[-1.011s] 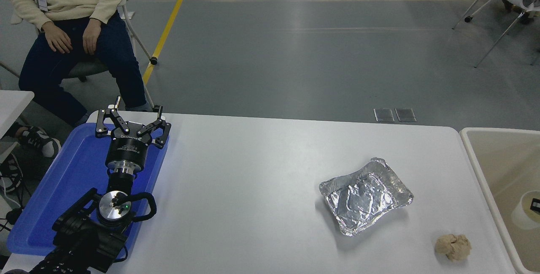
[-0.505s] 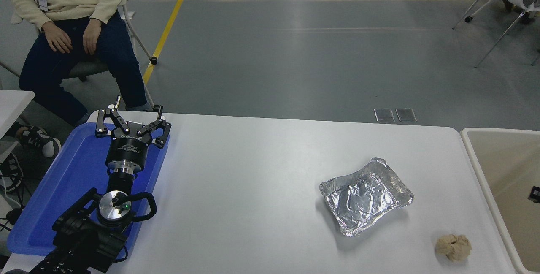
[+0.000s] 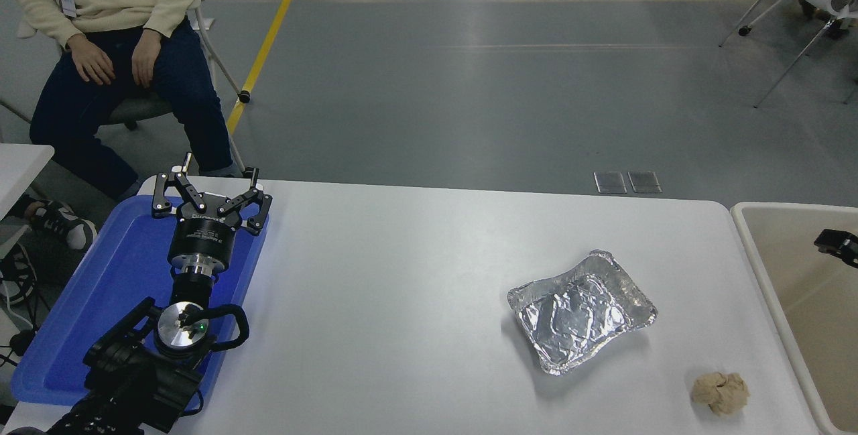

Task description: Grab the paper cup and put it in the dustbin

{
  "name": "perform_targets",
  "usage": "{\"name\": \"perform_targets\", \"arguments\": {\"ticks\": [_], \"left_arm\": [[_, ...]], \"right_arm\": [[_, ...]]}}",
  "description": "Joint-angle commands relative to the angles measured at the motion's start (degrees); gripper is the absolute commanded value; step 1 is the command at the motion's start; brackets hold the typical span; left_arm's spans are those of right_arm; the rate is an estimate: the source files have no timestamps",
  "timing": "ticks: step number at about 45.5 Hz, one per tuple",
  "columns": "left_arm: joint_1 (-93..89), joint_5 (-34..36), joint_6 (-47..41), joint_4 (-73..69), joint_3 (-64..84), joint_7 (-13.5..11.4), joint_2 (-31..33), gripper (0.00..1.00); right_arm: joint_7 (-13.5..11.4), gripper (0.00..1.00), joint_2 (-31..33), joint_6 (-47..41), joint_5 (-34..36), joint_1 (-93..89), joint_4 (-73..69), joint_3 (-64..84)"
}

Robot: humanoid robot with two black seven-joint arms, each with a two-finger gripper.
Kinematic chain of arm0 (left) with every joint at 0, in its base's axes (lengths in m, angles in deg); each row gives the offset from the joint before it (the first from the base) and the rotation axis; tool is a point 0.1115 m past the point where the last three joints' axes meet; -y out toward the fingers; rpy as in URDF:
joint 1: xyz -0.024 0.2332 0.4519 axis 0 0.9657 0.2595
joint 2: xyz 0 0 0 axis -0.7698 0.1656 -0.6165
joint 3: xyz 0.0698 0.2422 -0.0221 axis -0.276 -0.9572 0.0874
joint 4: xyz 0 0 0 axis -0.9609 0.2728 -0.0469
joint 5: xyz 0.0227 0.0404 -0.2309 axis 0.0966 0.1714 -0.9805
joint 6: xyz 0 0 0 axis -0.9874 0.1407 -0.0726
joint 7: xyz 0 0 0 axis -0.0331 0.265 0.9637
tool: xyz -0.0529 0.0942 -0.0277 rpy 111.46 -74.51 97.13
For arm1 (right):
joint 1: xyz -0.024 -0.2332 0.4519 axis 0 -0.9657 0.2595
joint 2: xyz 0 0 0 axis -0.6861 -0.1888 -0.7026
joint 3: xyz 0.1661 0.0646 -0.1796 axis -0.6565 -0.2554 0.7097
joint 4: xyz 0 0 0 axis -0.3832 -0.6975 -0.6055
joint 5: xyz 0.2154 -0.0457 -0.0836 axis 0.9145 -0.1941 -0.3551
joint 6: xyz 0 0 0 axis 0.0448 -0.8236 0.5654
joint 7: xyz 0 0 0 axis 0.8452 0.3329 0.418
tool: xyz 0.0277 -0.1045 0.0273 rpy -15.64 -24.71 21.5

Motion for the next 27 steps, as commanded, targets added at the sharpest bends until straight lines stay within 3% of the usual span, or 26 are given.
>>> {"name": "perform_targets", "arguments": {"ticks": [1,13,27], "left_arm": [[0.08,0.00,-0.01,0.01,0.00,-0.10,0.06,1.00],[0.08,0.00,-0.01,-0.08,0.00,-0.10,0.06,1.00],[0.08,0.00,-0.01,-0.08,0.00,-0.10,0.06,1.00]], "right_arm": [[-0.28,1.00,-0.35,-5.19,0.71,6.71,-0.42,-1.34],[-0.46,1.00,-0.96,-7.05,-1.22,14.18,-3.92,1.64],[-1.59,1.00,5.98,-3.89,-7.28,30.00,-28.00,11.66]]}}
